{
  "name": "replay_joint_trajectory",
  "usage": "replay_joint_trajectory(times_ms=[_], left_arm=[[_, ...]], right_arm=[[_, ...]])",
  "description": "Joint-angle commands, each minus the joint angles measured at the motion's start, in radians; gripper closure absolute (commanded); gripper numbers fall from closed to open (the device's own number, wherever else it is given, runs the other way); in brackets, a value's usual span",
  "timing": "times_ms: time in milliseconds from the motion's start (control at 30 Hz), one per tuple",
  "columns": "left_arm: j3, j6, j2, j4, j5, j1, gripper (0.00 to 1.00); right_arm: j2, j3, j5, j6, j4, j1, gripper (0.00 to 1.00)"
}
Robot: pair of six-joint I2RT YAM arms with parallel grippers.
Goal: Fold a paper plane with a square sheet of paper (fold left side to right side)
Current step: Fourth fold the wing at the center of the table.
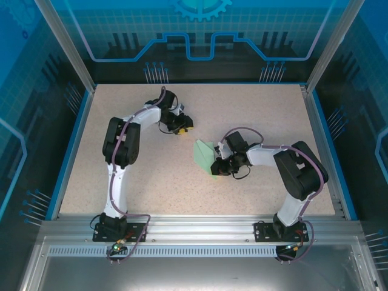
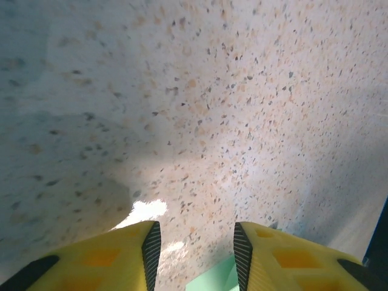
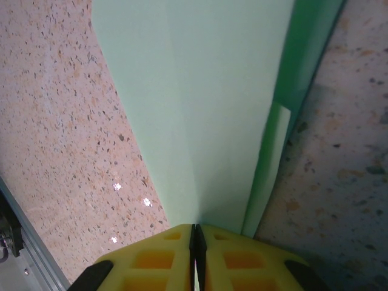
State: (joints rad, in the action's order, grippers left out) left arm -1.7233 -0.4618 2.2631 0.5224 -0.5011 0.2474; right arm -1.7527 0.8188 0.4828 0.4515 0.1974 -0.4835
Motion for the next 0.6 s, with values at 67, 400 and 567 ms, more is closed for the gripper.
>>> replay_joint_trajectory(times_ms=[67, 400, 567], left_arm=[[0.148, 0.03, -0.244, -0.034, -0.002, 0.019, 0.59], [0.391, -0.049, -0.345, -0.225, -0.069, 0.197, 0.61], [0.336, -0.064, -0.23, -0.231, -0.069, 0.232, 0.61]], right_arm=[[-0.026, -0.043, -0.075, -0.018, 0.165, 0.009, 0.88], [-0.036, -0.037, -0.079, -0.023, 0.162, 0.013, 0.87], [-0.04, -0.031, -0.081, -0.026, 0.169, 0.013, 0.87]])
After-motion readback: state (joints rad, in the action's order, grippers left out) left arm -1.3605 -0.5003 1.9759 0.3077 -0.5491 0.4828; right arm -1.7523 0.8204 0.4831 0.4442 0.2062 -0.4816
